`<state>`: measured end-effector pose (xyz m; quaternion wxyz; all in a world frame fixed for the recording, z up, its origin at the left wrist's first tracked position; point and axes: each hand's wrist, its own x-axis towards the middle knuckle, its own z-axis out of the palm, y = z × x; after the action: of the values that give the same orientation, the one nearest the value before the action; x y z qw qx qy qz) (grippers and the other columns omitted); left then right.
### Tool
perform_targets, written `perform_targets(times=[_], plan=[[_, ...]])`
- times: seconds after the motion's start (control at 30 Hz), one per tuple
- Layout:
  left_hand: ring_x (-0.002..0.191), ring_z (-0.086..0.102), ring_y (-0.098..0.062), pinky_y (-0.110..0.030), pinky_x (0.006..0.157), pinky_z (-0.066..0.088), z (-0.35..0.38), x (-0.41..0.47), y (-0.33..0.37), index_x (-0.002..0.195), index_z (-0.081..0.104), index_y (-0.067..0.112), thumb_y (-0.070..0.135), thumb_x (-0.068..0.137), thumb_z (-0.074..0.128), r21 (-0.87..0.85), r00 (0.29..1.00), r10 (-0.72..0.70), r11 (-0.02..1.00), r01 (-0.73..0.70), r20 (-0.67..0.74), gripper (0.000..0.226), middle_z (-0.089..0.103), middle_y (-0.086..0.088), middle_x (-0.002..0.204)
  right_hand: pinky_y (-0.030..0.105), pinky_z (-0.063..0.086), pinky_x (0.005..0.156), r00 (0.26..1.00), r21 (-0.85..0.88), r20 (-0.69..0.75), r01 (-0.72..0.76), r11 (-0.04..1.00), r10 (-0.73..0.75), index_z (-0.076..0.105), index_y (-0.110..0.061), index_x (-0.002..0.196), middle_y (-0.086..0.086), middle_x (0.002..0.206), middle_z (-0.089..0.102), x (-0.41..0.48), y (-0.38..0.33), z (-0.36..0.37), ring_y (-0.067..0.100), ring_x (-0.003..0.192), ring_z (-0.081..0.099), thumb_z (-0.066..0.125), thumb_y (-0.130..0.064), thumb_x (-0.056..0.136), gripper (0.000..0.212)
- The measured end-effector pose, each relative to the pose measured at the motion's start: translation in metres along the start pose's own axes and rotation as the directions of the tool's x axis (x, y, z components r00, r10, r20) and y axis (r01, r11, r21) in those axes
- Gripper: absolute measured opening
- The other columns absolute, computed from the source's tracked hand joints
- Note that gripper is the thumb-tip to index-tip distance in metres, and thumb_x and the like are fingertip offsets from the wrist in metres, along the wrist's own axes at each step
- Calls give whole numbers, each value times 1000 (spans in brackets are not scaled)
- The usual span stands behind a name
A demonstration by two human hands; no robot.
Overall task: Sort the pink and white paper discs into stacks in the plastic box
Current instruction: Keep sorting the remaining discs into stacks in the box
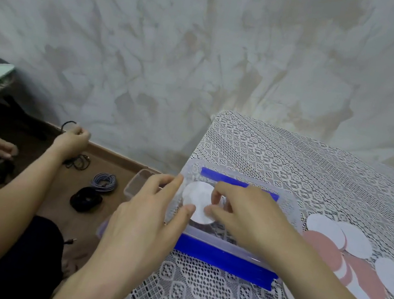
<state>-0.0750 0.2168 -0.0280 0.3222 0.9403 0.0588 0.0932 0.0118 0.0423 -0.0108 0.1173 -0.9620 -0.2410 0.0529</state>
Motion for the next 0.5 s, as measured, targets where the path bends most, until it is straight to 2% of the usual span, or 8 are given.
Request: perform_targets(times=[0.1,0.17,0.27,0.37,0.5], plan=[[101,63,-11,-38,88,52,2,0,-2,153,29,43,64,94,36,5,1000,-4,1000,4,-19,64,30,32,144,39,53,78,996,17,94,-12,1000,10,52,-35,104,-12,87,66,1,0,-2,13,85,59,65,-71,78,45],[102,62,-8,-35,87,51,4,0,-4,153,28,43,63,94,35,7,1000,5,1000,-5,-29,63,29,33,143,41,54,79,993,0,116,-12,1000,12,49,-35,105,-11,86,65,2,1,0,13,85,59,69,-70,75,50],[102,59,-5,-31,86,49,5,-1,-6,152,29,43,61,94,36,4,999,23,1000,-23,-36,61,28,36,140,40,52,77,997,9,83,-7,1000,6,46,-34,104,-12,82,62,11,2,5,16,83,58,73,-59,78,45],[98,60,-7,-32,85,49,6,0,-9,152,29,44,62,95,37,8,999,35,999,-34,-40,60,27,38,138,37,46,71,1000,38,22,12,999,-13,45,-36,101,-14,74,56,22,5,10,16,81,55,74,-48,83,36],[90,61,-8,-31,80,49,8,3,-13,150,29,46,64,94,36,44,998,40,998,-38,-43,60,25,40,136,33,39,65,1000,76,25,17,997,-19,50,-36,103,-15,75,56,25,8,15,11,78,56,74,-46,85,32]])
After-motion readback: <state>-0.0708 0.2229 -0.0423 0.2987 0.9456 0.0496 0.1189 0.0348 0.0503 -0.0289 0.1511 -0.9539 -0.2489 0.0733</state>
